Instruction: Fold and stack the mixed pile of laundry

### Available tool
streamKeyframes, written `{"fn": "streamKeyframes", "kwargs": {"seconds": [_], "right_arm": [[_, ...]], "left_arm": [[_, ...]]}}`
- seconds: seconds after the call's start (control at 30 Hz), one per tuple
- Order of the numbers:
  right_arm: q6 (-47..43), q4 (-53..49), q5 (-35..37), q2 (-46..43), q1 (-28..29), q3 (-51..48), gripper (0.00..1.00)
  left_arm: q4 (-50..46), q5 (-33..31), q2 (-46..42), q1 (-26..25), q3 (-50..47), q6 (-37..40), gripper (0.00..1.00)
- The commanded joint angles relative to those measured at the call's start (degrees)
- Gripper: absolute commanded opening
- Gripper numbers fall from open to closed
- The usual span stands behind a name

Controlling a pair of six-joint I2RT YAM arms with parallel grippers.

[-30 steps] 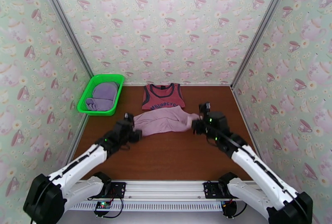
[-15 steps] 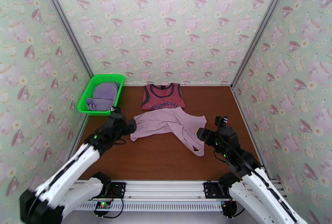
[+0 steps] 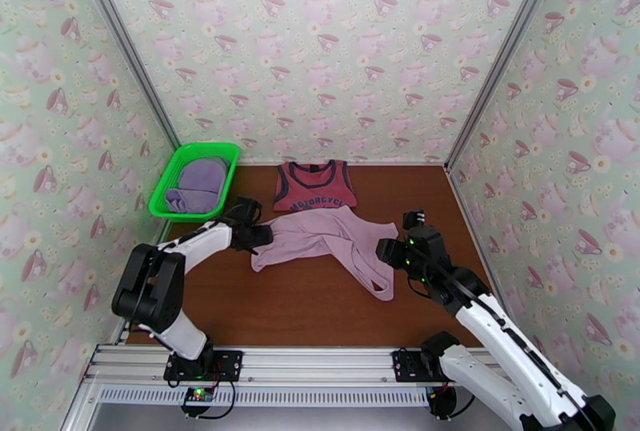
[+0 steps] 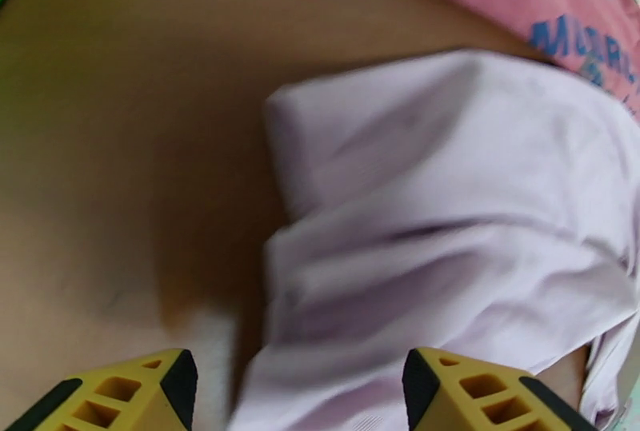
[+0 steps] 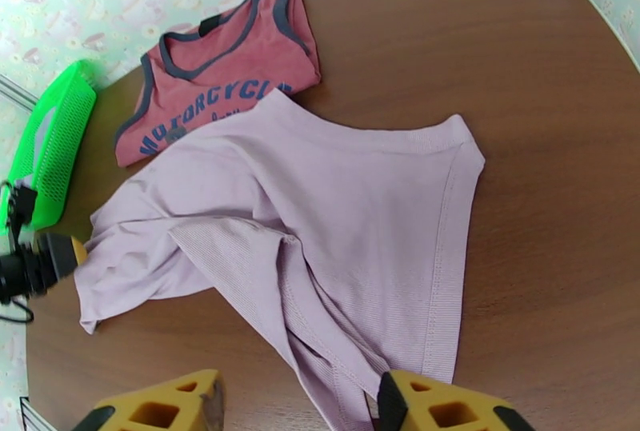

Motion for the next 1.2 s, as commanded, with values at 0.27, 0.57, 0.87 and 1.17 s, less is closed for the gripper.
{"fn": "streamKeyframes", "kwargs": {"seconds": [0.27, 0.57, 0.87, 1.17], "right_arm": [[-1.4, 0.0, -1.7, 1.1, 0.0, 0.0, 0.50], [-1.3, 0.3, -2.8, 1.4, -0.1, -0.2, 0.48], [-1.0, -0.5, -2.9, -0.3, 0.0, -0.6, 0.48], [-0.9, -0.6, -3.3, -0.3, 0.0, -0.5, 0.47]], "left_arm": [[3.6, 2.8, 4.8, 0.2, 2.6, 1.3, 0.50], [3.7, 1.9, 5.0, 0.1, 1.5, 1.7, 0.41], [2.0, 0.8, 6.1, 0.1, 1.7, 2.3, 0.44], [1.5, -0.3, 4.8, 0.1, 0.5, 2.5, 0.00]]}}
